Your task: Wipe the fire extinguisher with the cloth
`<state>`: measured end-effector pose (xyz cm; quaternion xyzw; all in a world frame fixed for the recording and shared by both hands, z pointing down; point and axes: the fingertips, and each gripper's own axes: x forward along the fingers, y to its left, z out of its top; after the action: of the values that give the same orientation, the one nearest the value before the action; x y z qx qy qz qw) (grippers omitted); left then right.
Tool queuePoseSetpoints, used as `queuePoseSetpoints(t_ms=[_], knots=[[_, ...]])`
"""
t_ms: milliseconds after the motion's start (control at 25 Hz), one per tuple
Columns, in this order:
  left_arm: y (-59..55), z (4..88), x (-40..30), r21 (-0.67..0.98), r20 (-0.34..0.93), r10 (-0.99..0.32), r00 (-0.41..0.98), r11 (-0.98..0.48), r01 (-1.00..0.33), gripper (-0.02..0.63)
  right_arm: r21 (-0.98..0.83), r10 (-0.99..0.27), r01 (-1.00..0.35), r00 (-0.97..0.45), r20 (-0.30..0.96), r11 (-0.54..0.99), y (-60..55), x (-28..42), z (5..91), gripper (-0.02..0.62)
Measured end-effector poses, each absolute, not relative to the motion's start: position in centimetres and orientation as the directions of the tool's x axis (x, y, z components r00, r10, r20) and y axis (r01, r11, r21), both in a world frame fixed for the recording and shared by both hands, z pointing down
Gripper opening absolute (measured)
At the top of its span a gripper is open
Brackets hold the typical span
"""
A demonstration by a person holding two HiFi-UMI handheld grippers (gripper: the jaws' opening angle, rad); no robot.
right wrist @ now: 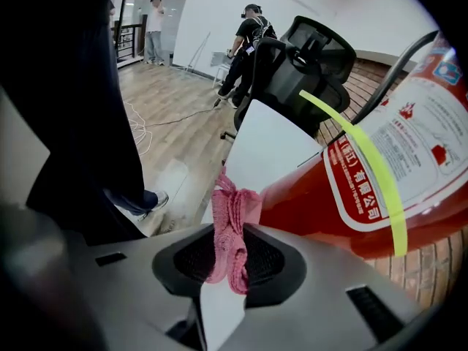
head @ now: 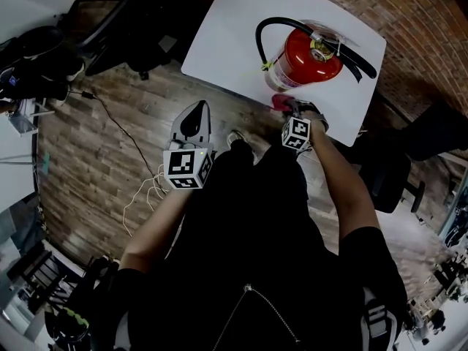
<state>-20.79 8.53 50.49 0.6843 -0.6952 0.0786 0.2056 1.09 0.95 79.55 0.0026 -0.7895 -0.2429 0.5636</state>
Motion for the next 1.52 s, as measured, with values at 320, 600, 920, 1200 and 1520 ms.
queuePoseSetpoints(t_ms=[320, 600, 920, 1200, 1520], knots=[[9.3, 51.4, -21.9, 0.156, 0.418, -0.909, -0.012, 0.084, -0.984, 0.030, 0.474, -0.355, 0.303, -0.371, 0.858, 0.827, -0.4, -0.2, 80.3, 0.106], [8.9, 51.1, -21.9, 0.150, 0.412, -0.911, -0.008, 0.077, -0.986, 0.031, 0.560, -0.455, 0.243, -0.378, 0.807, 0.792, -1.9, -0.3, 78.8, 0.104], [8.4, 50.2, -20.7, 0.156, 0.389, -0.921, 0.014, 0.050, -0.987, 0.030, 0.597, -0.495, 0.208, -0.387, 0.778, 0.775, -1.8, -0.1, 76.6, 0.104], [8.8, 49.9, -19.7, 0.159, 0.378, -0.925, 0.033, 0.030, -0.987, 0.030, 0.633, -0.531, 0.184, -0.399, 0.747, 0.752, -1.8, -0.3, 73.9, 0.106], [9.3, 48.4, -17.9, 0.151, 0.341, -0.940, -0.001, 0.056, -0.987, 0.031, 0.651, -0.549, 0.158, -0.415, 0.726, 0.742, -1.7, -0.8, 70.5, 0.106]])
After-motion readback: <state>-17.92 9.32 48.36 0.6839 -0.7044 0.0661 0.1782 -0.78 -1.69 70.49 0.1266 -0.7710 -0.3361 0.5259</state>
